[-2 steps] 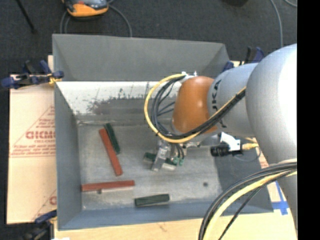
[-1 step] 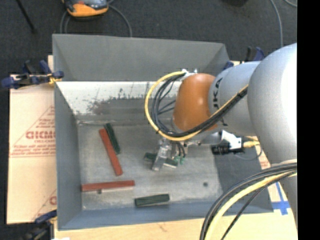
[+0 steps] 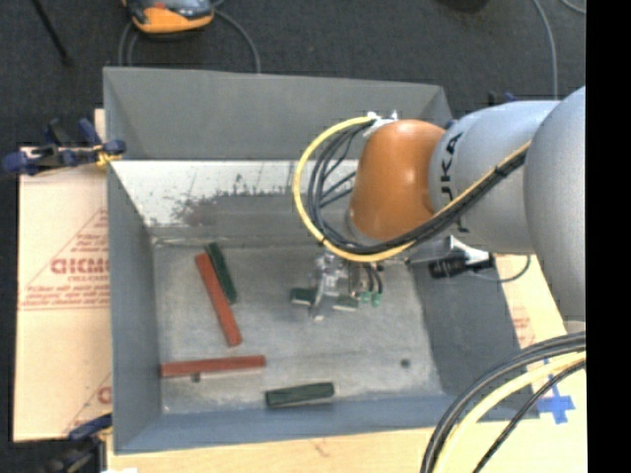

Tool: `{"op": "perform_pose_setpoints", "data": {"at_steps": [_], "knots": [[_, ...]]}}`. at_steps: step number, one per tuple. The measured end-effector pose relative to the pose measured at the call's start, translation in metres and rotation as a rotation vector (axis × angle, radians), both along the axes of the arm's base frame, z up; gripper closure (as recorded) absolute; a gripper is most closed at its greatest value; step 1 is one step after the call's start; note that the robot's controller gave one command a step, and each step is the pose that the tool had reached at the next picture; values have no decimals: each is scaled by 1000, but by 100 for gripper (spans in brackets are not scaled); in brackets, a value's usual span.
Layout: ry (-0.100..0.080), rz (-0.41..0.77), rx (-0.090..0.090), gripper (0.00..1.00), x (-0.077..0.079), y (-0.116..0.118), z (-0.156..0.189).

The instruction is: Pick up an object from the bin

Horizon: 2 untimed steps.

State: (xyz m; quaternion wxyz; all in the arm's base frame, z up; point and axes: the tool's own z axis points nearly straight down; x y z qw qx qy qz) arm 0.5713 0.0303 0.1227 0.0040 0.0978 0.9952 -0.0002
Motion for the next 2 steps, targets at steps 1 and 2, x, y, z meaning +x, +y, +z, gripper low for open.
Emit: {"op": "perform_pose_setpoints", "data": {"at_steps": [1, 2], "knots": [[11, 93, 0, 100, -17, -9, 28], [5, 44, 1, 100, -21, -6, 107]]}}
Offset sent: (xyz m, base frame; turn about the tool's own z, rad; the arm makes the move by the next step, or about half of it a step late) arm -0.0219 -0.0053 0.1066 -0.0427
